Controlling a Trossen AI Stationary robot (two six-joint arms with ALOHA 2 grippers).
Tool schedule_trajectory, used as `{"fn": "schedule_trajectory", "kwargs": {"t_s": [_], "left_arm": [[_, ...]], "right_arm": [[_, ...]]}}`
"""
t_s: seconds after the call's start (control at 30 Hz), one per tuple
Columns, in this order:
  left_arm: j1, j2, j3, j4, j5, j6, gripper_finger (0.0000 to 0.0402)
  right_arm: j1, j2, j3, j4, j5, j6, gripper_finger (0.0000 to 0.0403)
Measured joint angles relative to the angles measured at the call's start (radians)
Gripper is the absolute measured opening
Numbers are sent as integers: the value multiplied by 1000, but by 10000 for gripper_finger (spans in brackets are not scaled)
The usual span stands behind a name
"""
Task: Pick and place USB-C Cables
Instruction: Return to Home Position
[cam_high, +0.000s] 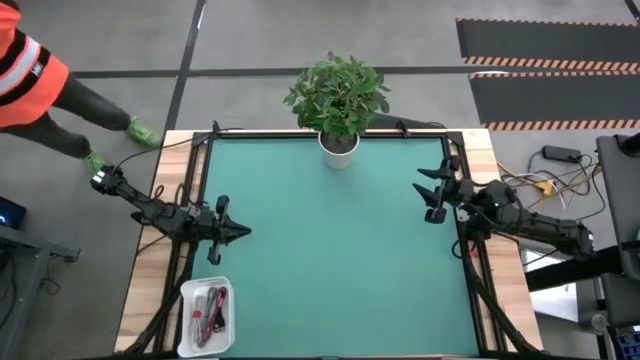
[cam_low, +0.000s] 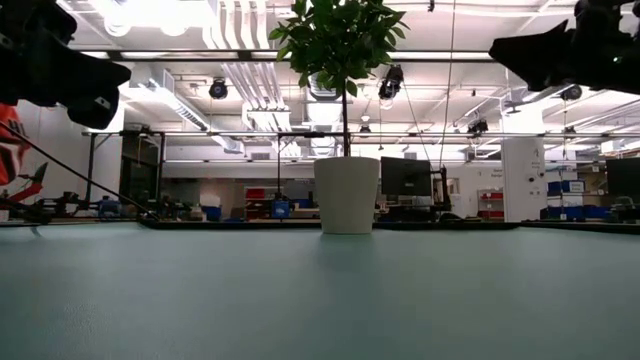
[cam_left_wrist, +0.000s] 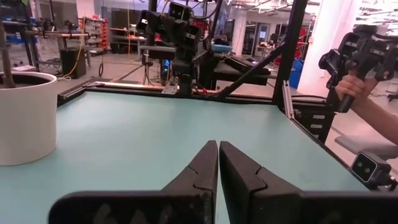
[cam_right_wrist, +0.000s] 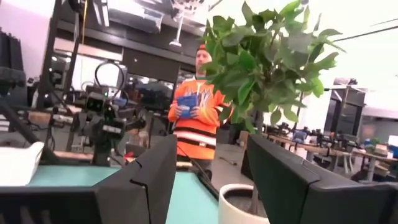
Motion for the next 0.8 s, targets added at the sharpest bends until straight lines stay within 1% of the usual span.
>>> {"fn": "schedule_trajectory", "kwargs": {"t_s": [0.27, 0.3, 0.5, 0.6, 0.8], "left_arm": [[0, 31, 0, 0, 0, 1, 1], [0, 37, -1, 0, 0, 1, 1], [0, 71, -1, 1, 0, -5, 1], [0, 85, -1, 0, 1, -5, 1], [0, 112, -2, 2, 0, -6, 1]], "right_arm": [[0, -146, 0, -84, 1, -28, 187], [0, -146, 0, -116, -1, -23, 187], [2, -140, -1, -180, -29, 10, 187], [7, -139, -1, -175, -71, 28, 187], [7, -138, -1, -193, -72, 71, 187]]}}
